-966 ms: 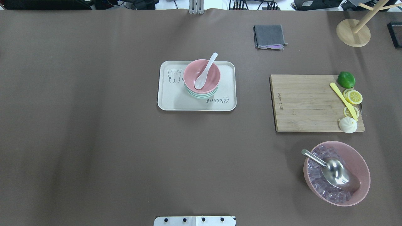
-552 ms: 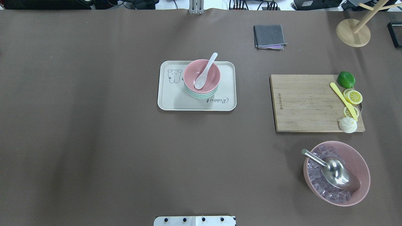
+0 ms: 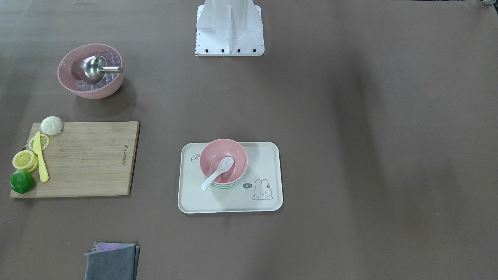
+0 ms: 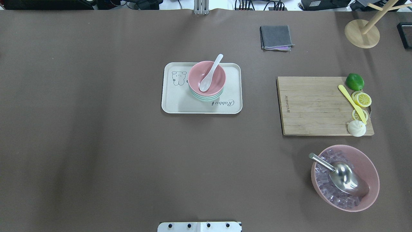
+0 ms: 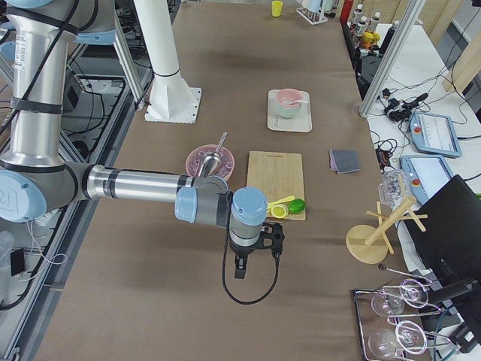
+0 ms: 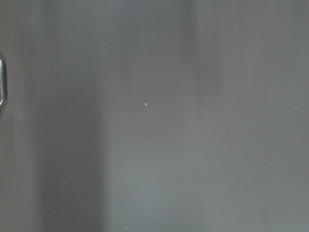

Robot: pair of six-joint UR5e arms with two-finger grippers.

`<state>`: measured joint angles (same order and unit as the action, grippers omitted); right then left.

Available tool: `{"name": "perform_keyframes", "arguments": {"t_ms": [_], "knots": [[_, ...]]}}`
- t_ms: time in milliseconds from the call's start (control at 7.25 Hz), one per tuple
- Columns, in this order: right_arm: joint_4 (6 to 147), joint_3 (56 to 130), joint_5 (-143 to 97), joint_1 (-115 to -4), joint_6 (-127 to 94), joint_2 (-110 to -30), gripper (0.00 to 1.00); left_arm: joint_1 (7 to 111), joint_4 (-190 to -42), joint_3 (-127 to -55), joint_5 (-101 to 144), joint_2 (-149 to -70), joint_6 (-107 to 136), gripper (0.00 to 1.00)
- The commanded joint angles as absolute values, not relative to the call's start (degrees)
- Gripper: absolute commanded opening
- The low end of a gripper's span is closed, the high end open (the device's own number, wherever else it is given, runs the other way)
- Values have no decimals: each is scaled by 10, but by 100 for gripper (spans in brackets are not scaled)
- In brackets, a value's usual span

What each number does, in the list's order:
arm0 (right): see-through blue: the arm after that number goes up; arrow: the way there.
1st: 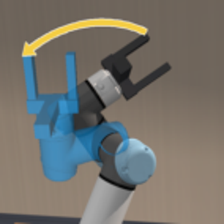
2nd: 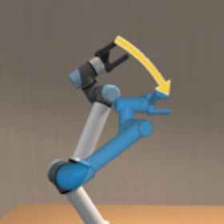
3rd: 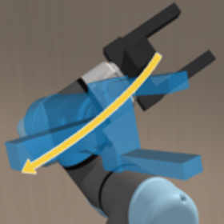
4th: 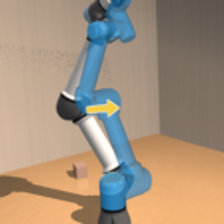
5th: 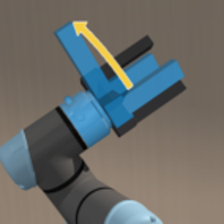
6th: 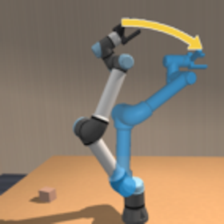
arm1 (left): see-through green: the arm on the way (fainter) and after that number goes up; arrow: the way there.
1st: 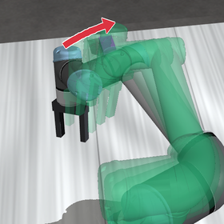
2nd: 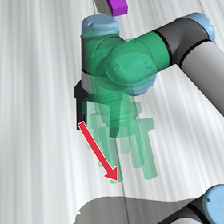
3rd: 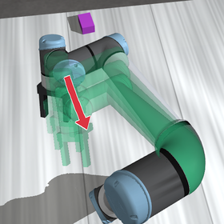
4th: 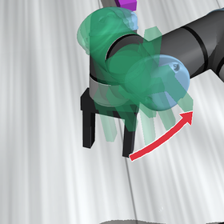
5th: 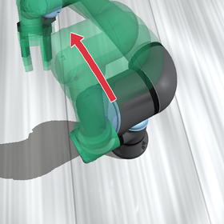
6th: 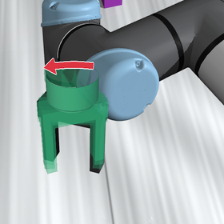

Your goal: Stack pink bowl on green and place spoon

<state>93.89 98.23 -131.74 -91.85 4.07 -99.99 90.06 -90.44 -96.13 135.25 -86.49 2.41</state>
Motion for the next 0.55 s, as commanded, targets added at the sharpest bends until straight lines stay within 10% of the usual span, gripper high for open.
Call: {"name": "perform_keyframes", "arguments": {"t_ms": [0,414], "knots": [[940,983,-1328,-918,40,-1000,100,901,-904,-961,1353,-865,24,99],[939,986,-1329,-918,41,-999,100,900,-905,-962,1353,-866,24,99]]}}
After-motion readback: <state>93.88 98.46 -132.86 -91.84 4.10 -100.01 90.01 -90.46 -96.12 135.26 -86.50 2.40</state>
